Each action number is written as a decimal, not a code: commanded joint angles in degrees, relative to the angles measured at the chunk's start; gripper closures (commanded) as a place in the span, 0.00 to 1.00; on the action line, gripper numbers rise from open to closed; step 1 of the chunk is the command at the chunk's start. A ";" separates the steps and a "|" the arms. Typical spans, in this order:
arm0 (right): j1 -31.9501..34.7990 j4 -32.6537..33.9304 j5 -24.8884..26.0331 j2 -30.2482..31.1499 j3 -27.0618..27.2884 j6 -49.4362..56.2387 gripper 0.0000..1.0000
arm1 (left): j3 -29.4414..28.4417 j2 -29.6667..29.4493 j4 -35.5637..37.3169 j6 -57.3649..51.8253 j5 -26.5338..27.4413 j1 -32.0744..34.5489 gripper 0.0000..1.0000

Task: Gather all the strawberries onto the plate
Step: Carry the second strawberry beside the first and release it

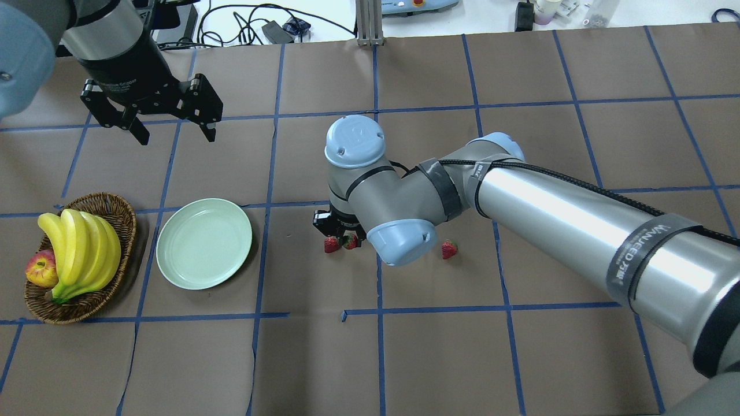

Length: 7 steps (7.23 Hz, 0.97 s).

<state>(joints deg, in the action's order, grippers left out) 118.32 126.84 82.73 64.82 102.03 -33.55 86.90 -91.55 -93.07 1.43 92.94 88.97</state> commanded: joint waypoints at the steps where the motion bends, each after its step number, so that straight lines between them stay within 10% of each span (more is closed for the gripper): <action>1: 0.51 0.60 -0.11 -0.40 0.97 -0.20 0.00 | 0.11 -0.03 0.00 -0.03 0.40 -0.11 0.00; 7: -13.26 -0.46 7.35 5.65 7.09 26.74 0.00 | 0.11 -0.03 0.00 -0.03 0.40 -0.11 0.00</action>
<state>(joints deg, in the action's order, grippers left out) 108.95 126.09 88.92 68.81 105.76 -12.64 87.00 -91.58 -93.08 1.41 93.35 88.86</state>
